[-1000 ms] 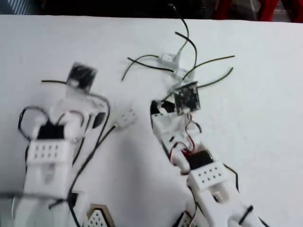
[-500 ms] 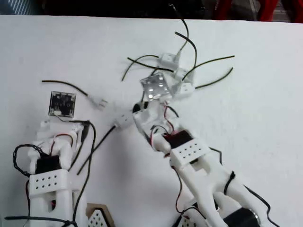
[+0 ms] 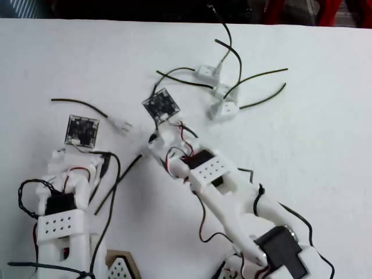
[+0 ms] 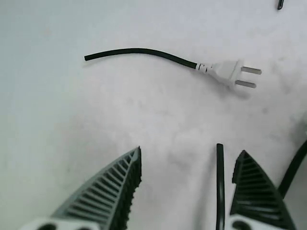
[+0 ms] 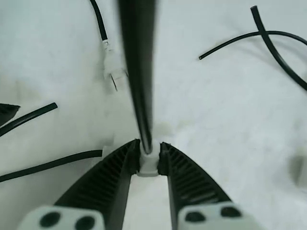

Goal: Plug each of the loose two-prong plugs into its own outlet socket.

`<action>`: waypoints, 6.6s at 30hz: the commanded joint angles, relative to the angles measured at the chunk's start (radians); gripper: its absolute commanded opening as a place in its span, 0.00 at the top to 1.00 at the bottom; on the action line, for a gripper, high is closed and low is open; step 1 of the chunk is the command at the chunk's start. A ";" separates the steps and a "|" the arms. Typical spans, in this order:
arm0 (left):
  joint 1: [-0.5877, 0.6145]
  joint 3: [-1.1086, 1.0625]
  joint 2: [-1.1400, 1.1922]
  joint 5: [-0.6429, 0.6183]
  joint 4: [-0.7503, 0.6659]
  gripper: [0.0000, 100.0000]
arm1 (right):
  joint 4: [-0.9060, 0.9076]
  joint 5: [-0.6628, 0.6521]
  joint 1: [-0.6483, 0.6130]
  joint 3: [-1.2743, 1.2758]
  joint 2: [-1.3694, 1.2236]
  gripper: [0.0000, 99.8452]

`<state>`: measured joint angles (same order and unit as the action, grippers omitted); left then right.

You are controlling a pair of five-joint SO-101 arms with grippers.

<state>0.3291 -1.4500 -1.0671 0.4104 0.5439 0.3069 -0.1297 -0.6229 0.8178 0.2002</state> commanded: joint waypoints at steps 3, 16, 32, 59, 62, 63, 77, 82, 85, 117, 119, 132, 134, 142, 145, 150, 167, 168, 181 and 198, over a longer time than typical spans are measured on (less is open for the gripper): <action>0.002 0.006 -0.021 0.014 -0.021 0.69 | -0.035 -0.011 0.031 -0.044 -0.004 0.98; 0.001 0.006 -0.021 0.014 -0.021 0.69 | -0.105 -0.012 0.045 -0.048 -0.117 0.98; 0.001 0.005 -0.019 0.014 -0.021 0.69 | -0.062 -0.012 0.065 -0.035 -0.104 0.98; 0.001 0.003 -0.019 0.014 -0.021 0.70 | -0.105 -0.003 0.266 -0.196 -0.231 0.98; 0.001 0.003 -0.019 0.014 -0.021 0.70 | -0.222 -0.003 0.355 -0.210 -0.262 0.96; 0.001 0.003 -0.019 0.014 -0.021 0.70 | -0.257 -0.003 0.375 -0.210 -0.272 0.92; 0.010 0.005 -0.022 0.009 -0.023 0.70 | 0.108 -0.002 0.257 -0.204 -0.062 0.79; 0.061 0.044 -0.024 -0.063 -0.014 0.70 | 0.283 0.014 0.193 -0.196 0.048 0.80; 0.084 0.107 -0.019 -0.106 0.038 0.69 | 0.300 0.087 0.153 -0.149 0.094 0.80; 0.275 0.160 -0.022 -0.173 0.242 0.69 | 0.094 -0.032 -0.228 -0.506 -0.378 0.80; 0.275 0.112 -0.024 -0.169 0.181 0.69 | 0.097 -0.032 -0.234 -0.611 -0.470 0.80; 0.274 0.091 -0.019 -0.167 0.169 0.69 | 0.272 -0.026 -0.180 -1.114 -0.894 0.80; 0.272 0.087 -0.021 -0.167 0.167 0.69 | 0.286 -0.025 -0.170 -1.143 -0.928 0.80; 0.260 0.084 -0.019 -0.124 0.170 0.69 | 0.363 -0.025 -0.163 -1.163 -0.978 0.86; 0.223 0.057 -0.022 -0.098 0.164 0.69 | 0.387 -0.025 -0.163 -1.163 -0.964 0.99; 0.211 0.052 -0.022 -0.077 0.164 0.70 | 0.483 -0.025 -0.160 -1.163 -0.932 0.98; 0.209 0.051 -0.022 -0.077 0.163 0.69 | 1.158 -0.034 -0.058 -1.155 -0.615 0.98; 0.209 0.051 -0.022 -0.077 0.163 0.69 | 1.193 -0.034 -0.056 -1.155 -0.604 0.98; 0.209 0.049 -0.022 -0.077 0.163 0.69 | 1.064 -0.029 -0.111 -1.100 -0.636 0.76; 0.209 0.048 -0.022 -0.075 0.163 0.69 | 0.874 -0.032 -0.157 -1.088 -0.802 0.99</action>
<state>0.5501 -1.4024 -1.0671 0.3276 0.7281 1.1661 -0.1542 -0.7841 -0.2839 -0.6483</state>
